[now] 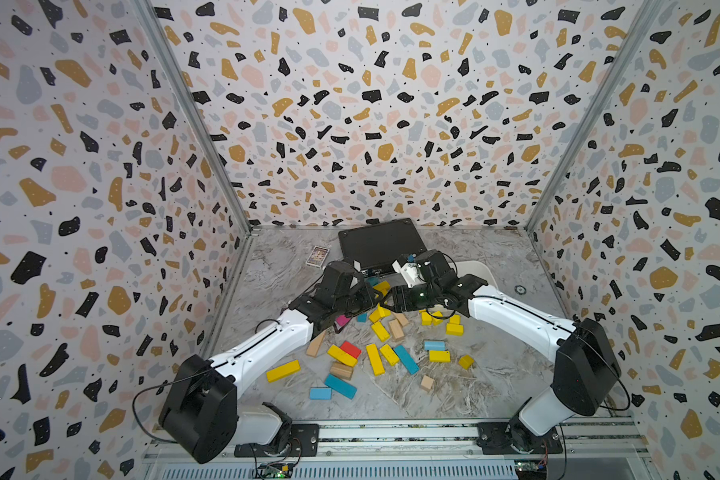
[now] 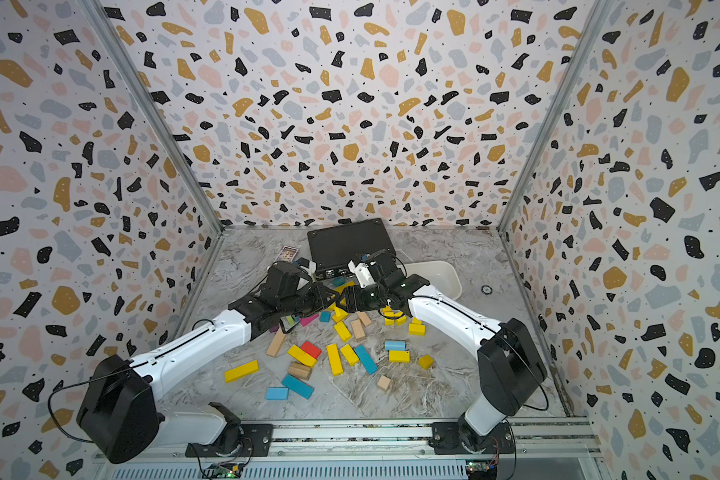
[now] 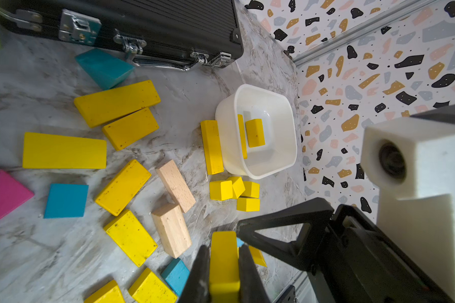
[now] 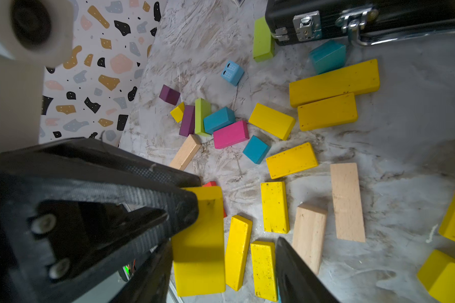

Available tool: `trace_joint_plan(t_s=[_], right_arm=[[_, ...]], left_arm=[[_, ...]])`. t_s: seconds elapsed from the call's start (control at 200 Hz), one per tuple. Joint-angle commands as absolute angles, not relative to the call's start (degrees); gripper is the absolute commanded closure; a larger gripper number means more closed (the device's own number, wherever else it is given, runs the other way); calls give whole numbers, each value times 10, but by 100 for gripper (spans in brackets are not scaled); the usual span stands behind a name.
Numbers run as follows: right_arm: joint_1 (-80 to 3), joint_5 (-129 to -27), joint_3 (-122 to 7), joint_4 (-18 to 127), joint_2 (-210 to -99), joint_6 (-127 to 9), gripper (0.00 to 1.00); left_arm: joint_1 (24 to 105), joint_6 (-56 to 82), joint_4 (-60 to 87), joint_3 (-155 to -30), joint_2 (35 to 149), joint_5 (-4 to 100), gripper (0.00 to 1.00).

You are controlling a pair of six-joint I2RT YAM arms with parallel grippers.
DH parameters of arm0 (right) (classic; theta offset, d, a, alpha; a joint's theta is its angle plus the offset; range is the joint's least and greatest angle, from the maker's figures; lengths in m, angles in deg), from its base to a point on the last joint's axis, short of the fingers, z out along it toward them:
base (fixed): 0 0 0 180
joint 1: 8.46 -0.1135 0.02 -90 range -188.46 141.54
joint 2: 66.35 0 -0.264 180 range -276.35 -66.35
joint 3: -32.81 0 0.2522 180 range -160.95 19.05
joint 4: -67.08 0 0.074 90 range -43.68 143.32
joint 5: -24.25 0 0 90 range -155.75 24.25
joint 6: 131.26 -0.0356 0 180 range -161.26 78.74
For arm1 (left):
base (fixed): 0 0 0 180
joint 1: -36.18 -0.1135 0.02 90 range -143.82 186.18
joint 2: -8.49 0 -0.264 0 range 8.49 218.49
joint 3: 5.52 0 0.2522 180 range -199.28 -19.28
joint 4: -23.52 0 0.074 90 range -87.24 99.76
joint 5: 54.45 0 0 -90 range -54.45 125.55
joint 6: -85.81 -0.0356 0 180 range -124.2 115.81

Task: Pick out the yellow building blocks
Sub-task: Pick up the building block from the center of the board.

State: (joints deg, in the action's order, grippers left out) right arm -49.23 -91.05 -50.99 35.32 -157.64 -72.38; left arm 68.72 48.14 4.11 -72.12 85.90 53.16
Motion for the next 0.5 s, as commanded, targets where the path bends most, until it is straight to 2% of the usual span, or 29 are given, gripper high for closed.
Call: trace_joint_plan(t_s=[0.0,0.125,0.35,0.39,0.46,0.496], right_arm=[[-501,-915,-510,347,-1565,-723,38],[-504,-913,-523,348,-1577,-723,44],[-504,-890,-541,325,-1581,-708,74],[-504,-876,-542,318,-1575,-703,79],[-502,-844,-539,303,-1560,-693,84],[-498,-823,-537,293,-1551,-684,86]], left_arm=[[691,486,85,-729,863,548,100],[691,491,91,-724,861,552,100],[691,492,90,-719,854,549,100],[691,491,89,-717,853,546,88],[691,489,86,-714,848,533,45],[691,487,79,-712,843,517,27]])
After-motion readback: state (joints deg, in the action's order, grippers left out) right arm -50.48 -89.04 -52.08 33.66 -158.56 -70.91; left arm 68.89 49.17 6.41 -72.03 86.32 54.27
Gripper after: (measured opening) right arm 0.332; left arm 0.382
